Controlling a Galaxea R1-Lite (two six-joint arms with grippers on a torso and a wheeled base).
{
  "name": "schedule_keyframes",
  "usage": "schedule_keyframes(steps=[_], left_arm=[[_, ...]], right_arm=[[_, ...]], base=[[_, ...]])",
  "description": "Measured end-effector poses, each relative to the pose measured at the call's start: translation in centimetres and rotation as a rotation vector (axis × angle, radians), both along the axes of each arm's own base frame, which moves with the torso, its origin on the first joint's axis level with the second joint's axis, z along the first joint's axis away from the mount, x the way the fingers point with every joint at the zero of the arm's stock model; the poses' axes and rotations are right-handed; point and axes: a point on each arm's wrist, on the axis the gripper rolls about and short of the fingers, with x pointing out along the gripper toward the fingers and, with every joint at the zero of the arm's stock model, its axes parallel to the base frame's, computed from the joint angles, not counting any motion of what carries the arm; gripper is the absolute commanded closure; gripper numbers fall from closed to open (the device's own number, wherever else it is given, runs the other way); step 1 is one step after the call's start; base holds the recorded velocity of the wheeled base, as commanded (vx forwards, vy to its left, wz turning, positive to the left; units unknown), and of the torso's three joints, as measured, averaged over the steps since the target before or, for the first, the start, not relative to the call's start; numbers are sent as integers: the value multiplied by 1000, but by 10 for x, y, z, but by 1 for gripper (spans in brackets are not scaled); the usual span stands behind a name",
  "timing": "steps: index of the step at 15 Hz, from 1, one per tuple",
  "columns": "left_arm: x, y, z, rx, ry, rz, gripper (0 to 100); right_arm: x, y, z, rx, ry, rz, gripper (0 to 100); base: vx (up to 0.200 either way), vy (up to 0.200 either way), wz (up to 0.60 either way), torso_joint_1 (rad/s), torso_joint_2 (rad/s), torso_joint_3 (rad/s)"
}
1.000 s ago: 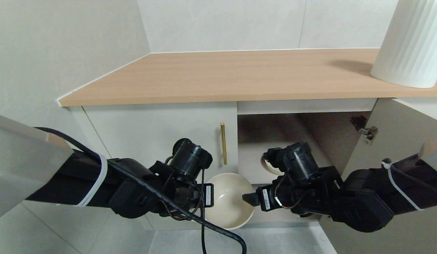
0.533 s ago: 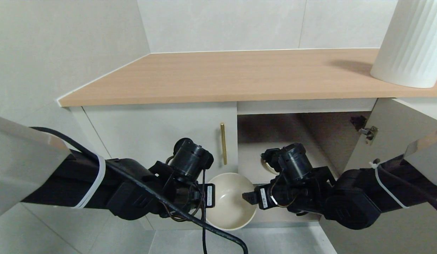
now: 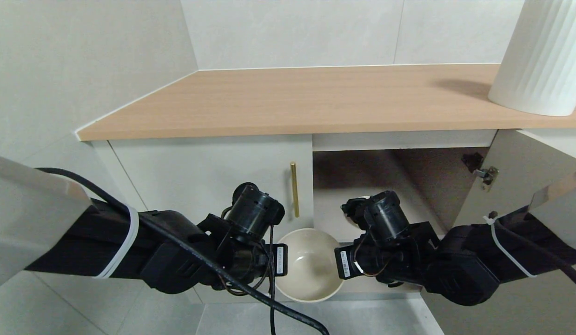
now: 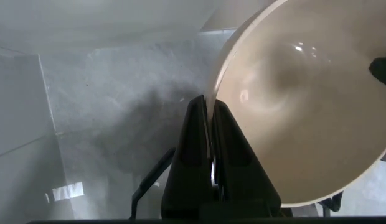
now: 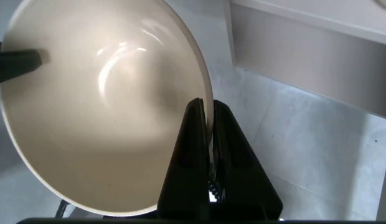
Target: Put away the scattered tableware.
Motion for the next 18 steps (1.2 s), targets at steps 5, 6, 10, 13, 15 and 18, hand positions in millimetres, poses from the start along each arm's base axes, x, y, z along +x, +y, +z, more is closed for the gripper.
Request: schedule_keyframes(steps=[5,6,10,13,15,18], left_arm=[[0,0,-1,4,3,0,0],[0,1,-1,8,4,1,0],[0,1,-1,10,3,3,0],[-1,1,-1,8,2,1,0],[0,0,0,6,1,1,0],[0,0,0,5,1,1,0]], right_arm=[[0,0,0,-4,0,1,100],[0,-1,-1,-9,1,-2,100],[0,-2,-2,-20,6,-1,100],[6,-8,-6,-40,8,-22,100],[18,-20,-11,-76,1,-45,100],[35,-37,-16,-88,7,-105,100]], base=[[0,0,0,0,0,0],[0,0,0,0,0,0],[0,0,0,0,0,0],[0,0,0,0,0,0],[0,0,0,0,0,0],[0,0,0,0,0,0]])
